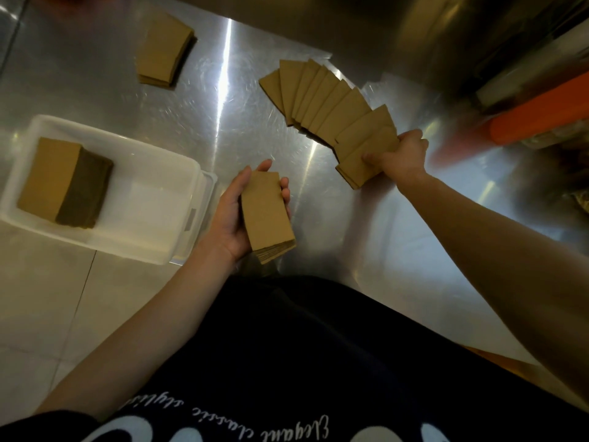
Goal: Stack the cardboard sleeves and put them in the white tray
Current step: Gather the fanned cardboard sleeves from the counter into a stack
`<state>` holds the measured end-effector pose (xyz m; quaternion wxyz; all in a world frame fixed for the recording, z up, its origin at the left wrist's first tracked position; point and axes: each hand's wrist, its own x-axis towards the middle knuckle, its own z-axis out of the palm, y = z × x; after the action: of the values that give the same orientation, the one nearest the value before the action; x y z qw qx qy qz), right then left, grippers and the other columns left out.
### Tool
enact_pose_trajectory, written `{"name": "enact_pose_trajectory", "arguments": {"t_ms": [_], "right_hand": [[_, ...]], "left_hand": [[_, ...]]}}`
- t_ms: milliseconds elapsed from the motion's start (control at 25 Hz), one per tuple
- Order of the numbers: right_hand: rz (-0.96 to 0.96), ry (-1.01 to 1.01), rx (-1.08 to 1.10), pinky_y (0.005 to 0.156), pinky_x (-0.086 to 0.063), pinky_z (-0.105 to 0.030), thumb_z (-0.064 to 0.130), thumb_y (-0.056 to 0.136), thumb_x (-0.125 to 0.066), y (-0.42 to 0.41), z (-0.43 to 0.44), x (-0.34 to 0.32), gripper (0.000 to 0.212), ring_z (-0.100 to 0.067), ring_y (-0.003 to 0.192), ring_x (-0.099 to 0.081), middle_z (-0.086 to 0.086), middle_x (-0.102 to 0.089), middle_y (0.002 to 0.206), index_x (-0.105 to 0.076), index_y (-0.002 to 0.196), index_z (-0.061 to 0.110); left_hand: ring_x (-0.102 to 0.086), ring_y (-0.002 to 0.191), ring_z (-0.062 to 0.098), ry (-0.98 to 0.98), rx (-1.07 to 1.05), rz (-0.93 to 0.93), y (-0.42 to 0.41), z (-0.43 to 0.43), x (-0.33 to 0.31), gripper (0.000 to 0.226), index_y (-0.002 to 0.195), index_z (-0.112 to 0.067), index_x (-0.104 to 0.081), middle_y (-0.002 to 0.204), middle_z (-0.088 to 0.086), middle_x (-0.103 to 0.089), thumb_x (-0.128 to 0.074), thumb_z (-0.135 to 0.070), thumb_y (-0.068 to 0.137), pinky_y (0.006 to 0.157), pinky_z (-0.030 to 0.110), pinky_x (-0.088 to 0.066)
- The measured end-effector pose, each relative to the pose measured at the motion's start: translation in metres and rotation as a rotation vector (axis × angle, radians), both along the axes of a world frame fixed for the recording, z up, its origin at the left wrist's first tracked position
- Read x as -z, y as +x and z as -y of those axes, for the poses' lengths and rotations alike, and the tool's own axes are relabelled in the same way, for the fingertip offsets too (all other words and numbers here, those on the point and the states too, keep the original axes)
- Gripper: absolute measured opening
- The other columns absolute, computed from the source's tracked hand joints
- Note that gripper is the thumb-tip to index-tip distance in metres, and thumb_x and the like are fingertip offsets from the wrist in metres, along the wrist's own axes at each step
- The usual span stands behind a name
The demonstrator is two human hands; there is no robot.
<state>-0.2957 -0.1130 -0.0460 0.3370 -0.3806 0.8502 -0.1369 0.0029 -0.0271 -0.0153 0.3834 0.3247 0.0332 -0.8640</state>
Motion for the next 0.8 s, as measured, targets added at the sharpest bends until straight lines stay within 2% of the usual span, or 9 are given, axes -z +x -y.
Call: {"name": "enact_pose_trajectory", "arguments": {"t_ms": [120,200,280,360,480,640,720,800], "right_hand": [[0.076,-0.014,0.073,0.096,-0.050,-0.043,0.033,0.064,-0.089,-0.001,-0.010,-0.002,0.084,-0.031,0.117,-0.052,-0.013,-0.049,0.130,-0.036,0.124,0.009],[0.231,-0.079,0.137,0.076,-0.056,-0.029,0.023,0.071,-0.085,0.000,-0.023,-0.005,0.071,-0.025,0.106,-0.058,-0.010,-0.053,0.124,-0.034,0.119,0.012],[0.353,-0.111,0.146,0.057,-0.052,-0.018,0.016,0.079,-0.077,0.005,-0.036,-0.012,0.056,-0.015,0.095,-0.059,-0.007,-0.053,0.119,-0.035,0.117,0.014],[0.413,-0.104,0.122,0.063,-0.053,-0.020,0.013,0.086,-0.068,0.009,-0.048,-0.020,0.045,-0.014,0.096,-0.059,-0.006,-0.053,0.117,-0.041,0.122,0.013],[0.513,-0.105,0.097,0.074,-0.053,-0.029,0.011,0.091,-0.058,0.012,-0.058,-0.041,0.034,-0.023,0.104,-0.058,-0.008,-0.055,0.118,-0.048,0.123,0.013],[0.705,-0.111,-0.043,0.087,-0.053,-0.037,0.011,0.094,-0.054,0.015,-0.062,-0.081,0.030,-0.025,0.109,-0.058,-0.013,-0.056,0.123,-0.051,0.123,0.005],[0.755,-0.090,-0.149,0.087,-0.050,-0.038,0.012,0.093,-0.054,0.021,-0.061,-0.100,0.025,-0.023,0.101,-0.057,-0.013,-0.054,0.109,-0.052,0.114,0.000],[0.793,-0.067,-0.234,0.082,-0.048,-0.035,0.012,0.092,-0.053,0.034,-0.062,-0.117,0.008,-0.018,0.090,-0.055,-0.003,-0.052,0.094,-0.055,0.100,0.010]], "left_hand": [[-0.066,0.091,0.022,0.002,0.004,0.012,-0.002,-0.001,0.000,0.043,0.124,-0.025,-0.061,0.111,0.012,-0.065,-0.069,-0.040,0.084,0.080,0.038,-0.056],[-0.067,0.091,0.022,0.009,0.018,0.020,-0.004,-0.001,-0.001,0.042,0.124,-0.025,-0.061,0.111,0.012,-0.066,-0.067,-0.040,0.085,0.080,0.038,-0.057],[-0.067,0.091,0.022,0.018,0.026,0.030,-0.006,0.000,-0.003,0.041,0.123,-0.025,-0.062,0.111,0.012,-0.066,-0.067,-0.041,0.086,0.080,0.038,-0.056],[-0.067,0.092,0.022,0.023,0.036,0.040,-0.007,0.001,-0.004,0.039,0.123,-0.025,-0.064,0.111,0.012,-0.067,-0.064,-0.043,0.089,0.081,0.038,-0.056],[-0.068,0.093,0.022,0.026,0.068,0.065,-0.010,0.001,-0.004,0.042,0.124,-0.025,-0.063,0.111,0.013,-0.068,-0.061,-0.050,0.090,0.083,0.038,-0.056],[-0.070,0.094,0.024,0.030,0.107,0.111,-0.011,0.002,-0.004,0.048,0.126,-0.025,-0.065,0.112,0.015,-0.070,-0.061,-0.055,0.089,0.088,0.040,-0.055],[-0.070,0.096,0.026,0.015,0.140,0.140,-0.012,0.003,-0.004,0.049,0.125,-0.025,-0.068,0.113,0.015,-0.072,-0.061,-0.057,0.088,0.089,0.042,-0.056],[-0.070,0.103,0.029,-0.010,0.194,0.195,-0.013,0.004,-0.004,0.053,0.125,-0.027,-0.069,0.119,0.014,-0.072,-0.059,-0.062,0.086,0.088,0.046,-0.058]]}}
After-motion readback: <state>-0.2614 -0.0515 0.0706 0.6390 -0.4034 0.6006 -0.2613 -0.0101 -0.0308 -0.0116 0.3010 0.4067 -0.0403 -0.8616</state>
